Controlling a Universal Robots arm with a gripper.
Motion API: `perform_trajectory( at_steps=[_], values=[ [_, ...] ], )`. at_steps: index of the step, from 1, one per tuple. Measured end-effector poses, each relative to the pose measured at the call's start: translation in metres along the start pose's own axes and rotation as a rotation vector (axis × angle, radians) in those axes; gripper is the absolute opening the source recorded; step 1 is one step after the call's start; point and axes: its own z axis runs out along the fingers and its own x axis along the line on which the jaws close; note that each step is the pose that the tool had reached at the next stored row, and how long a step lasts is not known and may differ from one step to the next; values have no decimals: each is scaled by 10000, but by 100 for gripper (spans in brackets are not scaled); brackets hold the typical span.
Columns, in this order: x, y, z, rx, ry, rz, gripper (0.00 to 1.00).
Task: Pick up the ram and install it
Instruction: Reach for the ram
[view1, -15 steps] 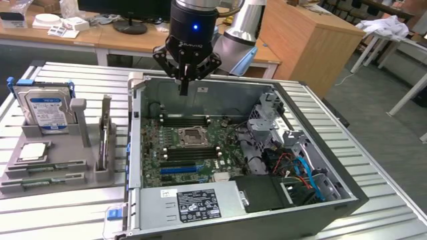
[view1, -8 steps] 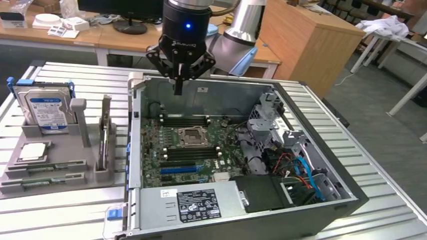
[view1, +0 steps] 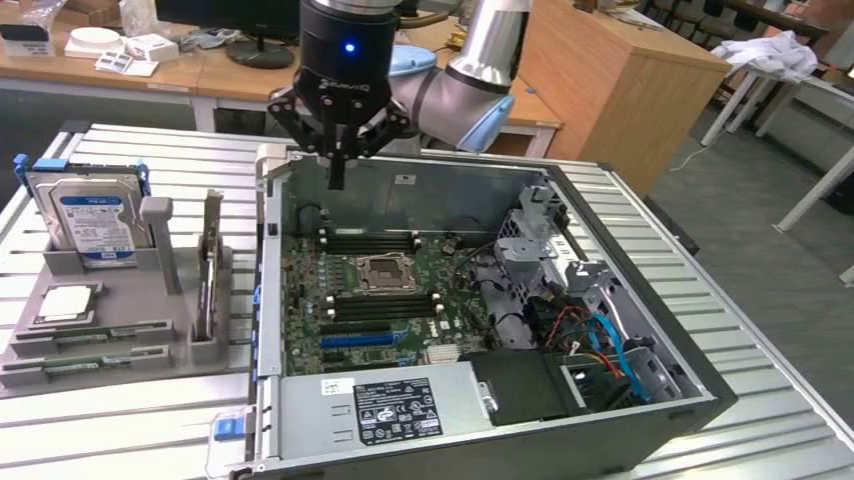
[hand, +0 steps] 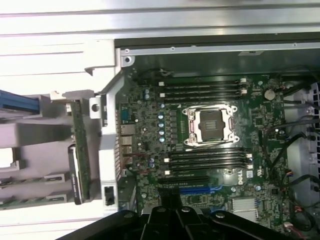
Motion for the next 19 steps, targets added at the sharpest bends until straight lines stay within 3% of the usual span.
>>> perform_trajectory(
  at_steps=[19],
  values=[
    [659,-39,-13,-2,2,-44,11]
  ],
)
